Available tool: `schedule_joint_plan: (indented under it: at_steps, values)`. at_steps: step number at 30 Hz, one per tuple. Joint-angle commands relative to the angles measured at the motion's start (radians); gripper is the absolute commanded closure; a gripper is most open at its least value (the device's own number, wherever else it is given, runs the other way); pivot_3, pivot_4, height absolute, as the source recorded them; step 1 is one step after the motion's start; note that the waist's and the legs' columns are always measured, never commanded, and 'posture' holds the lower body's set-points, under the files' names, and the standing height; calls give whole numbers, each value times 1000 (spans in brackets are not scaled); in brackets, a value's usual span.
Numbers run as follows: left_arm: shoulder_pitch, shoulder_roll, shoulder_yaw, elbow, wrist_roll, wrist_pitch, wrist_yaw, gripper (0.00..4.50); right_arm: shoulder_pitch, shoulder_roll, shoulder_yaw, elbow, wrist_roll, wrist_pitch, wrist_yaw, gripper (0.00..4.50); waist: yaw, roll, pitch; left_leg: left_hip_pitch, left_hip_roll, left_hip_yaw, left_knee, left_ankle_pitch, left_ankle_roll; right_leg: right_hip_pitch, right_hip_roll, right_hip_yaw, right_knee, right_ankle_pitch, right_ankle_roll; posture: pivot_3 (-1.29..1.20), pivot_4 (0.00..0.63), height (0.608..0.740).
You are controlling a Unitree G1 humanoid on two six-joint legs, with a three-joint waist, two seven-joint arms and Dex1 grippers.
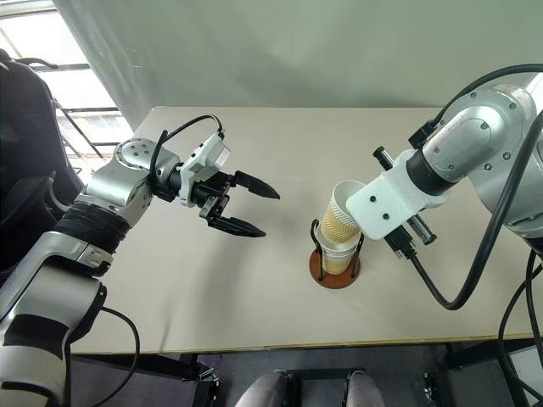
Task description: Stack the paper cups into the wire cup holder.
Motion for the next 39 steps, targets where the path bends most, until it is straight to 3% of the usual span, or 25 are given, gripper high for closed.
schedule_joint_plan:
  at_steps: [1, 6, 14, 21, 30, 39]
  values:
    - [-13, 15, 19, -29, -21, 5, -30, 0, 8, 18, -35, -13, -28, -5, 4, 3636, 0, 0, 0, 0, 0, 0, 0, 0, 0, 0, 0, 0, 0, 0, 0, 0, 150, 740]
    - [-13, 18, 20, -39, -21, 11, -30, 0, 26, 55, -64, -9, -63, 2, 4, 1920, 0, 0, 0, 0, 0, 0, 0, 0, 0, 0, 0, 0, 0, 0, 0, 0, 150, 740]
    - [-11, 3, 75, -13, -19, 52, -30, 0, -39, 135, -211, 103, -11, 259, -69, 1920, 0, 0, 0, 0, 0, 0, 0, 1, 0, 0, 0, 0, 0, 1, -1, 0, 150, 740]
    - [31, -116, 313, 47, 37, 127, 96, 0, 90, 220, -439, 414, -14, 374, -423, 1920, 4, 0, 0, 1, 0, 1, 2, 5, -4, 2, 0, 0, -1, 2, -2, 0, 150, 740]
    - [44, -209, 517, 127, 167, 47, 423, 0, 258, 408, -710, 670, 59, 299, -826, 1920, 2, 0, 0, 2, 0, 2, -2, 9, -4, -1, 0, 1, 1, 11, 8, 0, 150, 740]
    - [117, -200, 578, 73, 236, 53, 453, 0, 320, 429, -737, 736, 67, 248, -940, 1920, 2, 0, 0, 2, 0, 3, -2, 10, -7, -1, 0, 1, 0, 11, 6, 0, 150, 740]
